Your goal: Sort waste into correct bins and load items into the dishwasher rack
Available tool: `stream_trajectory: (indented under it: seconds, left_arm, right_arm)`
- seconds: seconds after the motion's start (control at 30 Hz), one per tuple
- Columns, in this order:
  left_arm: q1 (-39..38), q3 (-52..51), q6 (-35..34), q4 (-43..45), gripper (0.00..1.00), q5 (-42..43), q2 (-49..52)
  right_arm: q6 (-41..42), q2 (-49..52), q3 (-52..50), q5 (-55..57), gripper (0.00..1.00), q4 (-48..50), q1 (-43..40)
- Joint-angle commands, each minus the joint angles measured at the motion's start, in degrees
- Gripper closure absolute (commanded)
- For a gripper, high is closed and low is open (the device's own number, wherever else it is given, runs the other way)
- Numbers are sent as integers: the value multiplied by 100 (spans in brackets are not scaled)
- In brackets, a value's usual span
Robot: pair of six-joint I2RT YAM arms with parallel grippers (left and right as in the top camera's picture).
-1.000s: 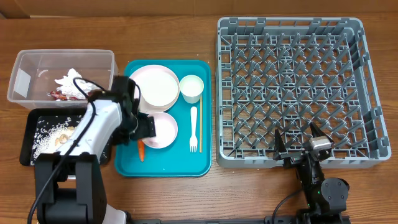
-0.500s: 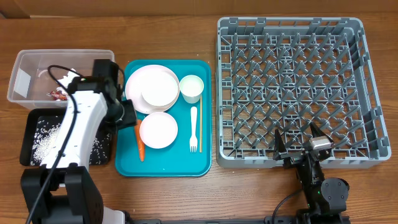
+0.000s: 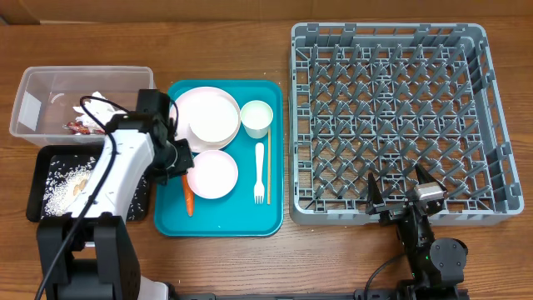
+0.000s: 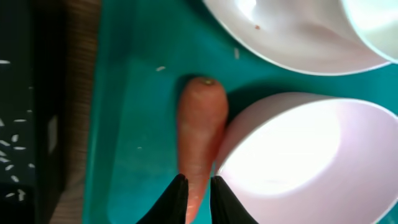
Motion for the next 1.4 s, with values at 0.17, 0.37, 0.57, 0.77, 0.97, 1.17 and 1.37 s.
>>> stream_trajectory:
  seconds: [0.17, 0.37, 0.57, 0.77, 0.97, 1.17, 1.37]
  left_arm:
    - [-116, -28, -57, 33, 96, 22, 31]
    - [-109, -28, -59, 33, 96, -348, 31]
    - [-129, -87, -59, 116, 96, -291, 31]
    - [-192, -498, -85, 431, 96, -284, 31]
    - [-192, -595, -184, 616, 96, 22, 28]
    - [-192, -483, 39, 651, 96, 426, 28]
    - [-192, -479, 208, 581, 83, 92, 28]
  right_arm:
    - [17, -35, -59, -7, 0, 26, 28]
    - [17, -35, -59, -7, 0, 26, 28]
    - [17, -35, -59, -7, 0, 26, 28]
    - [17, -35, -59, -7, 0, 26, 28]
    - [17, -35, -59, -7, 0, 26, 28]
    - [17, -35, -59, -7, 0, 26, 28]
    - [17, -35, -59, -7, 0, 26, 28]
